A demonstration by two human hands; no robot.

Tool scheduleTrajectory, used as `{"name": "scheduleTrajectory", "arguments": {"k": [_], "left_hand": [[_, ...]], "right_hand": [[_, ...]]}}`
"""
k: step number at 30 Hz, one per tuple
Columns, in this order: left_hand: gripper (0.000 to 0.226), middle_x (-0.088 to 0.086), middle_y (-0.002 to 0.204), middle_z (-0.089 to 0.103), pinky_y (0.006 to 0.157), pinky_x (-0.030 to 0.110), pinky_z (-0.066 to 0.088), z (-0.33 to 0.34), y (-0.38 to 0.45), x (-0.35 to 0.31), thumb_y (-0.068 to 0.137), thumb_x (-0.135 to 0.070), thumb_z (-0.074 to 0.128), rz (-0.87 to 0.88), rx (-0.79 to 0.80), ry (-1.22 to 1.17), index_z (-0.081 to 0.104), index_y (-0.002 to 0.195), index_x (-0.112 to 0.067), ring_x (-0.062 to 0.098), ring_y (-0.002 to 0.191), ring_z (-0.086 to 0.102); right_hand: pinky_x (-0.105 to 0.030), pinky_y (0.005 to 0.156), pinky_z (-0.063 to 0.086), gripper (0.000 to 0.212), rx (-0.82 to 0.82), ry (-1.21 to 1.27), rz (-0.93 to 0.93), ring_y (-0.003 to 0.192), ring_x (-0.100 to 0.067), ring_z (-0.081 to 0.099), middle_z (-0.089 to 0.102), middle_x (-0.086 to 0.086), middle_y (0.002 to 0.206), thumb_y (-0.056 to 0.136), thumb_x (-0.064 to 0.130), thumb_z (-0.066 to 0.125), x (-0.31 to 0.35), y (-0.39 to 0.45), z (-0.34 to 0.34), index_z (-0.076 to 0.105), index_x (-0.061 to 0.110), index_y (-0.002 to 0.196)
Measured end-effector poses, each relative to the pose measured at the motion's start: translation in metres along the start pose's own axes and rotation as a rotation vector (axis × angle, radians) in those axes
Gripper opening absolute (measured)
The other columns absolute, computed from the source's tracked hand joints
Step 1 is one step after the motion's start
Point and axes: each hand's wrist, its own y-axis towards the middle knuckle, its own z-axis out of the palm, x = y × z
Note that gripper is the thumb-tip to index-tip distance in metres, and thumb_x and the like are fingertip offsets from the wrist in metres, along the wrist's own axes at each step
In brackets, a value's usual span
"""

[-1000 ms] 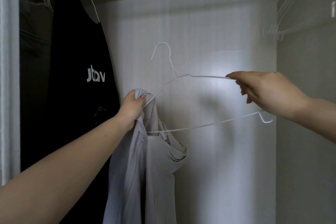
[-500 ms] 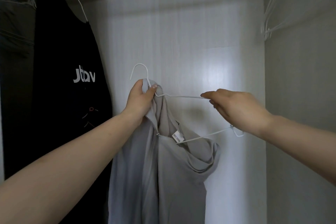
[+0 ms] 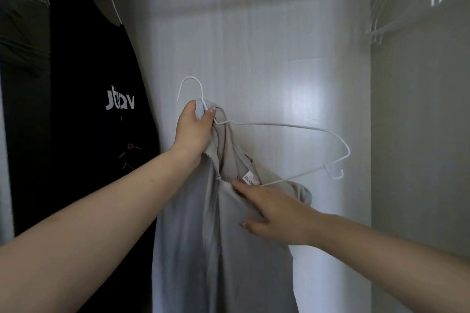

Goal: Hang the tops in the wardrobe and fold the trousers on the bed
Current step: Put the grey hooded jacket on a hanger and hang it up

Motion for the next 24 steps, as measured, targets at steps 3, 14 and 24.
{"name": "scheduleTrajectory", "arguments": {"k": [3,14,24], "left_hand": [[0.015,-0.002,0.084,0.061,0.084,0.036,0.050,-0.003,0.001,0.000,0.096,-0.019,0.054,-0.020,-0.041,-0.017,0.055,0.082,-0.023,0.015,0.082,0.058],[0.004,-0.008,0.083,0.058,0.074,0.016,0.045,-0.057,0.011,0.033,0.096,-0.017,0.052,0.057,-0.084,0.186,0.056,0.096,-0.019,0.009,0.081,0.055],[0.012,-0.001,0.094,0.063,0.079,0.025,0.038,-0.073,0.003,0.063,0.097,-0.023,0.052,0.156,0.082,0.503,0.060,0.105,-0.020,0.014,0.089,0.056]], "right_hand": [[-0.027,0.110,0.032,0.086,0.096,0.145,0.028,0.137,-0.011,0.035,0.031,0.005,0.153,0.083,0.041,0.062,0.004,-0.001,0.018,0.010,0.031,0.151],[-0.024,0.073,0.032,0.033,0.159,-0.280,0.040,0.100,-0.025,0.057,0.063,-0.008,0.106,0.087,0.043,0.057,-0.031,-0.020,-0.008,0.054,0.019,0.109],[-0.039,0.110,0.025,0.025,0.129,-0.639,-0.056,0.104,-0.021,0.057,0.062,-0.001,0.106,0.096,0.041,0.041,-0.058,-0.034,-0.052,0.052,0.023,0.109]]}}
